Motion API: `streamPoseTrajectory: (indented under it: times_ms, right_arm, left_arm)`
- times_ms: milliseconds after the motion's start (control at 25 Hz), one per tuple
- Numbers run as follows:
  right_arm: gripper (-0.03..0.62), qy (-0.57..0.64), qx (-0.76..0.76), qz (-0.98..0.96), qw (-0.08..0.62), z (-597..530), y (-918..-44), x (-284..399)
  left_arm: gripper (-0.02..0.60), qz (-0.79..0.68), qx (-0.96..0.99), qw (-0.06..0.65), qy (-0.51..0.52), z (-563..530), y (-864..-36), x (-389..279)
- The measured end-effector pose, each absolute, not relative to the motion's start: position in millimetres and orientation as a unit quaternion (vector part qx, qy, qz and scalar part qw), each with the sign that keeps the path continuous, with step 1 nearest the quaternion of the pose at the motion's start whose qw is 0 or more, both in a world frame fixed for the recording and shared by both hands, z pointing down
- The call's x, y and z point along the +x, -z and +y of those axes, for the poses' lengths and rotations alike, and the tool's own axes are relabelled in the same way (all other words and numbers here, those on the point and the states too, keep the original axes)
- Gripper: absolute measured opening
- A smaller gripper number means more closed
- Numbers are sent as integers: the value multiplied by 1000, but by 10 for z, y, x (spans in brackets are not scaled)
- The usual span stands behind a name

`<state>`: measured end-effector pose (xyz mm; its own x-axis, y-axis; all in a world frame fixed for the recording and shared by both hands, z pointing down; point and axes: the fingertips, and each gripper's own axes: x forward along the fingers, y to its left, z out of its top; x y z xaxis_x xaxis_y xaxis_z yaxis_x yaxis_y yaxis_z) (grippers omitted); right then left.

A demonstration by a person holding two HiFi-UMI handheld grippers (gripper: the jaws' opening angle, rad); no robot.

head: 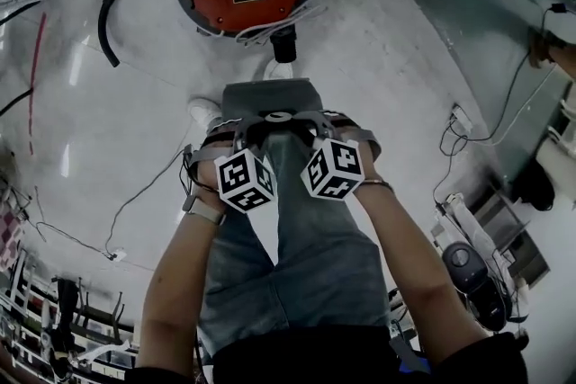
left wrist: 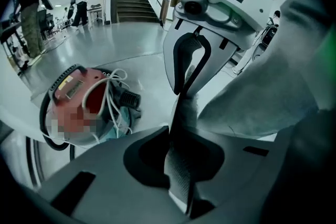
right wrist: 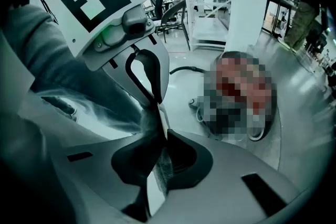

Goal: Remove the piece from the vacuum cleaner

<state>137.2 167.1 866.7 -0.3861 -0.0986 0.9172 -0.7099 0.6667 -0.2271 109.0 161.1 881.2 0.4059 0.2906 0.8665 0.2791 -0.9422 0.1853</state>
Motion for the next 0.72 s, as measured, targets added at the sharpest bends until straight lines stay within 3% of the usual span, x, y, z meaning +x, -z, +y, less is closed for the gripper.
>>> streamPoseTrajectory:
  times_ms: [240, 720]
  right_arm:
    - [52, -273, 277, -778, 494, 1178, -8142, 1075]
    - [54, -177, 271, -806, 495, 159, -6605, 348]
  left_arm:
    - [41, 135, 851, -27, -507, 1112, -8299, 797]
    - [41, 35, 876, -21, -480, 128, -6820, 55]
